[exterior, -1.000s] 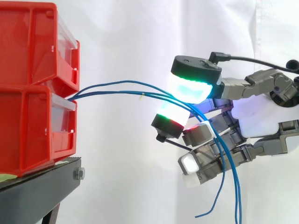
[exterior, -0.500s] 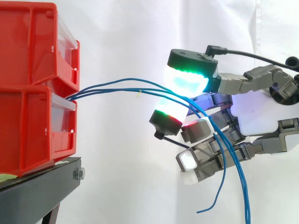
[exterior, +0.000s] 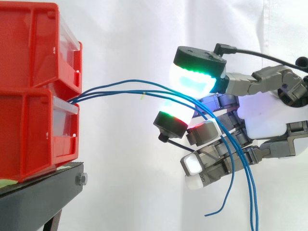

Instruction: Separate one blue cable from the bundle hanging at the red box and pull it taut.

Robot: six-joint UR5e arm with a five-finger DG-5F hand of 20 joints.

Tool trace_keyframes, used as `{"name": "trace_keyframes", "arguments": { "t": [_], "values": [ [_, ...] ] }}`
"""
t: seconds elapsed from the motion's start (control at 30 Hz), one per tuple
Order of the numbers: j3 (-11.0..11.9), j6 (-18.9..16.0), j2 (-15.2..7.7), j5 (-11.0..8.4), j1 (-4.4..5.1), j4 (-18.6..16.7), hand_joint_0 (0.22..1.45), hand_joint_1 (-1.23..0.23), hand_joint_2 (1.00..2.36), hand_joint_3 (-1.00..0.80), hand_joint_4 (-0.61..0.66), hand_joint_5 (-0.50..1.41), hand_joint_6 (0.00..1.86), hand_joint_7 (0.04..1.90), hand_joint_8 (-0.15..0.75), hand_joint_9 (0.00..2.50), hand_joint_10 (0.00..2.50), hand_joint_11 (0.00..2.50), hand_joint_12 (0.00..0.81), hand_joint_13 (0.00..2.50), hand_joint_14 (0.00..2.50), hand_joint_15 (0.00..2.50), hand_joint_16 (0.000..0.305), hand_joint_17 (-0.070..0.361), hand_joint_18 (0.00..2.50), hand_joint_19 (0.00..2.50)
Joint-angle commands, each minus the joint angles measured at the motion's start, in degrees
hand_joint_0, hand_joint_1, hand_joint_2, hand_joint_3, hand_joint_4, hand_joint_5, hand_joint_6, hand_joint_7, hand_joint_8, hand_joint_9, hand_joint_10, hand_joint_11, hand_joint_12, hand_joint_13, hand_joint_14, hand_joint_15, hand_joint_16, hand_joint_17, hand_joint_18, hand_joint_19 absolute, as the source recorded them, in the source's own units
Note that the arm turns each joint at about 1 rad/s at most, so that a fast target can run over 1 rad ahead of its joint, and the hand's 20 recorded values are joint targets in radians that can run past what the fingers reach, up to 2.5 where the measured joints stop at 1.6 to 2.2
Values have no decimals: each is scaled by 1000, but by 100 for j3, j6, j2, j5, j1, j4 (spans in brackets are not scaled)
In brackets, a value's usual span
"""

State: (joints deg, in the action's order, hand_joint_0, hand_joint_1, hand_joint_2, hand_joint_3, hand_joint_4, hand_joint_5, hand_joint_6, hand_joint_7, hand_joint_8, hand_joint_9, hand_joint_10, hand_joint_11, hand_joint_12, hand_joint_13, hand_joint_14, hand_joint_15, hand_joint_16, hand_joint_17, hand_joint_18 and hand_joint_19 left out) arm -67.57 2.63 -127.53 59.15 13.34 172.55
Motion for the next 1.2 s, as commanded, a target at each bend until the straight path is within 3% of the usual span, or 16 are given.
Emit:
{"name": "trace_keyframes", "arguments": {
  "t": [0.0, 0.33, 0.57, 0.73, 0.97, 1.17],
  "values": [
    [-1, -8, 0, 0, 2, 7, 580, -830, 1000, -500, 88, -180, 876, 1178, 232, 1130, 6, 1337, 346, 794, 22, 685, 45, 101, 597, 531],
    [-1, -8, 0, 0, 2, 7, 514, -796, 1000, -500, 96, -187, 885, 1117, 250, 1131, 4, 1320, 360, 807, 22, 690, 48, 107, 612, 517],
    [-1, -8, 0, 0, 2, 7, 683, -853, 1000, -500, 59, -191, 885, 1127, 225, 1129, 4, 1339, 334, 819, 23, 698, 44, 98, 601, 517],
    [-1, 0, 0, 0, 2, -2, 705, -840, 1005, -435, 40, -198, 891, 1197, 224, 1139, 5, 1349, 337, 831, 21, 703, 43, 98, 615, 523],
    [-1, 0, -9, 0, 2, -2, 639, -693, 1009, -371, 64, -203, 898, 1139, 234, 1154, 5, 1356, 341, 836, 24, 715, 44, 99, 615, 536],
    [7, 0, 0, 0, 2, 7, 613, -641, 1012, -297, 90, -192, 883, 1281, 244, 1184, 5, 1377, 342, 835, 23, 725, 44, 100, 608, 535]
  ]
}}
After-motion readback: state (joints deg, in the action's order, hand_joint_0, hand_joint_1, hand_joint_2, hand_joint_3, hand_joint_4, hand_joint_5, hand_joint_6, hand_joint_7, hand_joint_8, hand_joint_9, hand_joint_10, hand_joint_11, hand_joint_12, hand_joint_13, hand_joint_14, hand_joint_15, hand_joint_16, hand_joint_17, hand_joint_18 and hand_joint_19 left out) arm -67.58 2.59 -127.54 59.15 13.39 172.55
